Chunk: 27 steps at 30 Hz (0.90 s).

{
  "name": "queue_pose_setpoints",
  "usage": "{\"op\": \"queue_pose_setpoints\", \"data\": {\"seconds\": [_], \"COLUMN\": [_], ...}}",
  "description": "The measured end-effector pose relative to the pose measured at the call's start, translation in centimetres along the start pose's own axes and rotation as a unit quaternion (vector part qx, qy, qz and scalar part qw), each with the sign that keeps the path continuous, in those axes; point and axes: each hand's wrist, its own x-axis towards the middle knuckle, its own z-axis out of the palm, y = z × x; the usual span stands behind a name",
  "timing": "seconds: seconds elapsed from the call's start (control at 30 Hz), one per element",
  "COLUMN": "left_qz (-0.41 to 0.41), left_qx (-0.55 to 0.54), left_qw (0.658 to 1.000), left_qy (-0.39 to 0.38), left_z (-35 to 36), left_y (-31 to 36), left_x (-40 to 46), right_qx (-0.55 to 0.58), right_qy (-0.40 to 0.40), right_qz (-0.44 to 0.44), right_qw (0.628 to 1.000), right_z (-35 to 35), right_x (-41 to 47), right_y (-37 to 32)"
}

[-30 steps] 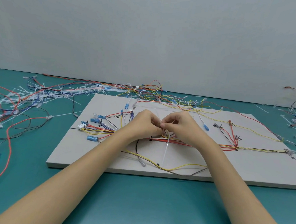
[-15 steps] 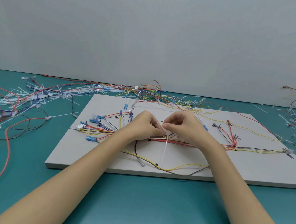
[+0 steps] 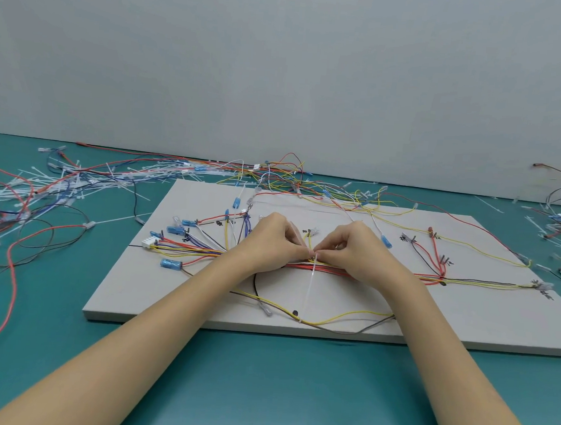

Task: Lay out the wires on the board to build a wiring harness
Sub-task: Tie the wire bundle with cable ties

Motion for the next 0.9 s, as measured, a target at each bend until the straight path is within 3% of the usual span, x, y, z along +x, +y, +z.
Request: {"op": "queue_pose_setpoints", "data": {"seconds": [0.23,0.53,0.67,0.9], "left_qz": [0.003,-0.024,-0.028,-0.058], "left_qx": [-0.011,0.079,0.075,0.044], "left_qw": [0.999,0.994,0.989,0.992], "left_qy": [0.034,0.066,0.122,0.105], "left_z": [0.13,0.34,0.62,0.64], "left_y": [-0.11,0.14,-0.11,-0.02], "left_x": [-0.49,-1.04,-0.96,-0.58], "right_qx": [0.016,0.004,0.007,0.058], "right_qy": [-0.006,-0.004,0.013,0.010], "right_qz": [-0.001,-0.008,-0.009,0.037], "right_qw": [1.000,1.000,1.000,0.998], "right_z": [-0.15,-0.19,-0.12,0.08], "right_x": [-0.20,-0.31,-0.34,-0.29], "right_y": [-0.03,-0.03,0.20,0.11]}}
